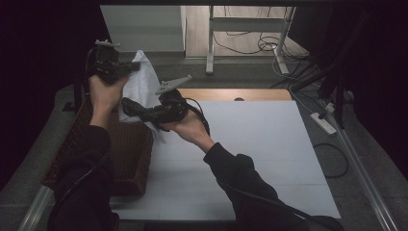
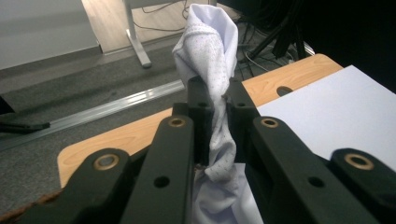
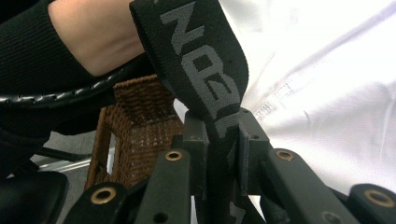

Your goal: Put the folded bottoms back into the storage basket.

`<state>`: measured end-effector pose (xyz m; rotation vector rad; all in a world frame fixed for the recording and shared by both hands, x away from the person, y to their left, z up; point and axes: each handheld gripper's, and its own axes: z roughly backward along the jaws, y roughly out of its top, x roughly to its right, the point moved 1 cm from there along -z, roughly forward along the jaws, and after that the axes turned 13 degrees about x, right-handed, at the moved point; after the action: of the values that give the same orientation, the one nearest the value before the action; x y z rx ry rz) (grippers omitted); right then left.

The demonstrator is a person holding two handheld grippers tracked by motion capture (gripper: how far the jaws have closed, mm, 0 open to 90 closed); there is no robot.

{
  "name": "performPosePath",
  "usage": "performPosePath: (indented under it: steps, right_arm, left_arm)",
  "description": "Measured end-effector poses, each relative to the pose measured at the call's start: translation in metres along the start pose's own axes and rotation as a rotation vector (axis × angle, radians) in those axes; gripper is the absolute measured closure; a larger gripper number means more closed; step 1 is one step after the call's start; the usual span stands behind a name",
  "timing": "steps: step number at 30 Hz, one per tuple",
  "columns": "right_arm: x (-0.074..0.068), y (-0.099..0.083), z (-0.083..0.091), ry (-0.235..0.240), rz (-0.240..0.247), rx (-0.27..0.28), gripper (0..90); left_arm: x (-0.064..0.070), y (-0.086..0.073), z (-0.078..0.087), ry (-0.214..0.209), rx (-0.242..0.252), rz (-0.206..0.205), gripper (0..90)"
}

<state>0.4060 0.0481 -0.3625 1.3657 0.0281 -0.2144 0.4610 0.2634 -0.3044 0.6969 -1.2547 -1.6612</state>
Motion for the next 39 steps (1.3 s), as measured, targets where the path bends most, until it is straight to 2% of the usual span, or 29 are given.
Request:
performPosePath:
  steps: [11, 18, 27, 39]
  right_arm:
    - [-0.006, 0.013, -0.017, 0.006, 0.021, 0.022, 77.5]
    - [-0.010, 0.017, -0.031, 0.009, 0.026, 0.032, 77.5]
    - [-0.014, 0.013, -0.049, 0.014, 0.019, 0.026, 77.4]
    - [-0.018, 0.002, -0.071, 0.012, 0.006, 0.003, 77.3]
  left_arm:
    - [-0.013, 0.010, 0.021, 0.029, 0.035, 0.003, 83.0]
    - [-0.021, 0.012, 0.030, 0.042, 0.036, 0.003, 82.9]
    - [-0.033, 0.004, 0.036, 0.059, 0.021, 0.001, 82.7]
    - [-0.046, -0.013, 0.035, 0.052, -0.021, 0.013, 82.6]
